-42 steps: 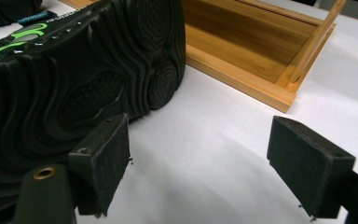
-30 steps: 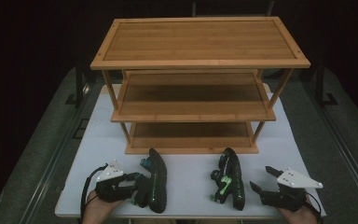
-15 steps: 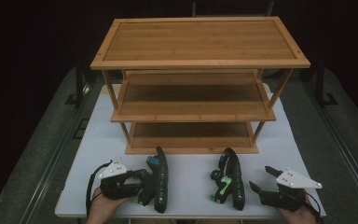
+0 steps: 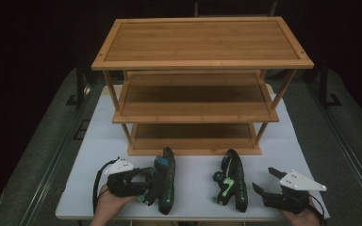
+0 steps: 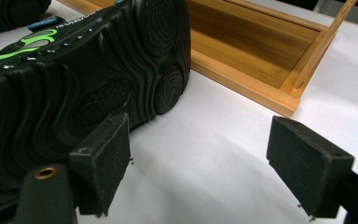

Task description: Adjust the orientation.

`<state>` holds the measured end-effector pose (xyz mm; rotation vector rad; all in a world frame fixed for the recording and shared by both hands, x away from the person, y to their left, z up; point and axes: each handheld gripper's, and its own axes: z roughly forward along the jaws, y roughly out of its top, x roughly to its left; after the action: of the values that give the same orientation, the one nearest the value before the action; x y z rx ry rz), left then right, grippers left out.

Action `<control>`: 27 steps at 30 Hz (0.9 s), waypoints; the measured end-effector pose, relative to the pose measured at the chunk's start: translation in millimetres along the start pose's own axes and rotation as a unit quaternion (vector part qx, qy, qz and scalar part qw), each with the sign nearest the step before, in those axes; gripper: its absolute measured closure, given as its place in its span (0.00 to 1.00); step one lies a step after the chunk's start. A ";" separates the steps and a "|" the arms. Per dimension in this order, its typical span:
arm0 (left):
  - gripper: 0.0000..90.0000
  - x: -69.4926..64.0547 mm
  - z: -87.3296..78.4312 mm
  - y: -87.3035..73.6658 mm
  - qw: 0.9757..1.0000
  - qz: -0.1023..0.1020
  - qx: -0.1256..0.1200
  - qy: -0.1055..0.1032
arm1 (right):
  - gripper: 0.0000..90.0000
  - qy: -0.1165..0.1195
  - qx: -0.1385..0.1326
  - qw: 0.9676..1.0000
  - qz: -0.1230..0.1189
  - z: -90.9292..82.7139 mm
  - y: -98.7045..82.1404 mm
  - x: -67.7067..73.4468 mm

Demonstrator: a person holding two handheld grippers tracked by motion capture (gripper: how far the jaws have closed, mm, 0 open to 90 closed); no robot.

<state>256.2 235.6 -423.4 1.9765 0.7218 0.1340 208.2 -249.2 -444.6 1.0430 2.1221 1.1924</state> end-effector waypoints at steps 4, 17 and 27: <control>0.57 0.7 3.1 0.4 1.000 -0.012 -0.007 -0.011 | 0.24 -0.002 -0.002 1.000 -0.001 -1.6 0.0 -0.2; 0.56 -0.9 19.3 4.4 0.999 -0.025 -0.023 -0.005 | 0.24 0.000 -0.006 1.000 0.000 -3.1 0.4 0.6; 0.49 -10.9 37.3 8.5 0.999 -0.016 -0.034 -0.001 | 0.24 0.001 -0.008 1.000 0.002 -5.0 0.1 0.4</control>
<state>265.2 198.1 -432.9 1.8986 0.7382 0.1342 204.4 -251.3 -442.0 1.0385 2.1101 1.2114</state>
